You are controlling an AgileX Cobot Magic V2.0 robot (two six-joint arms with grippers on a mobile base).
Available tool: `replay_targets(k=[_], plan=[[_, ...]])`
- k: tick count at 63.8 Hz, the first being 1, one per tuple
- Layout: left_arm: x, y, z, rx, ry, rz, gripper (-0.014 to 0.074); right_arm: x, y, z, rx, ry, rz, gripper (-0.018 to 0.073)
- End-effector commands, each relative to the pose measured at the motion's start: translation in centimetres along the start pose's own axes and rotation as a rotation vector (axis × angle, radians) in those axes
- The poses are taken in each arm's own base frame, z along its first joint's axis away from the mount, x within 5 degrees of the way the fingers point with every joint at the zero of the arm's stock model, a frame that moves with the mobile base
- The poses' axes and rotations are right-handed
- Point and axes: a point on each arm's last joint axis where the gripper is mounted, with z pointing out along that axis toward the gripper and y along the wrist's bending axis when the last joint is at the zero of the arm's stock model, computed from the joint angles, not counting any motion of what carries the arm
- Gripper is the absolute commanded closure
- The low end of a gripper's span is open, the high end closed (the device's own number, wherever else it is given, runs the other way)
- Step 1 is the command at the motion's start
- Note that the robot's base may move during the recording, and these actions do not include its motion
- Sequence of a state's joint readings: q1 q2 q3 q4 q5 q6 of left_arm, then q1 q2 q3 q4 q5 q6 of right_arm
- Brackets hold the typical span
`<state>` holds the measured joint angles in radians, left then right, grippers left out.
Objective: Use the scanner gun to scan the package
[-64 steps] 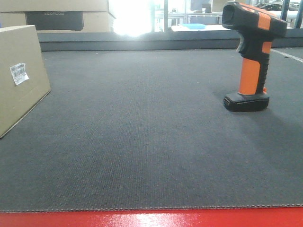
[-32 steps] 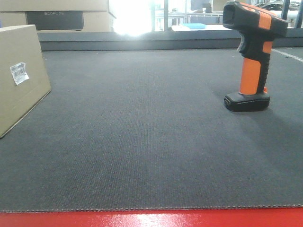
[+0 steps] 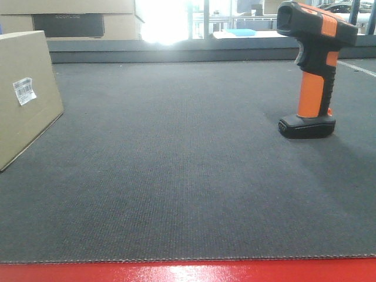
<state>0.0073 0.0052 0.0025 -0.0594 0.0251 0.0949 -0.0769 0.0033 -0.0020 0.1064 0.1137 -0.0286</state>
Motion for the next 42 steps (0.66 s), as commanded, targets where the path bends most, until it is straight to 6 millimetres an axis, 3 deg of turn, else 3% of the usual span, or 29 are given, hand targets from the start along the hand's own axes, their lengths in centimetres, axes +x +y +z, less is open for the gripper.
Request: replay_targets(k=[1,42], plan=[[-0.29,-0.02,-0.05,0.005,-0.027,-0.012,0.0707,-0.11,-0.04,-0.02,0.005,-0.019,-0.008,0.0713],[-0.29,-0.02,-0.05,0.005,-0.027,-0.012,0.0707,-0.11,-0.04,-0.02,0.005,-0.019,-0.008,0.0713]])
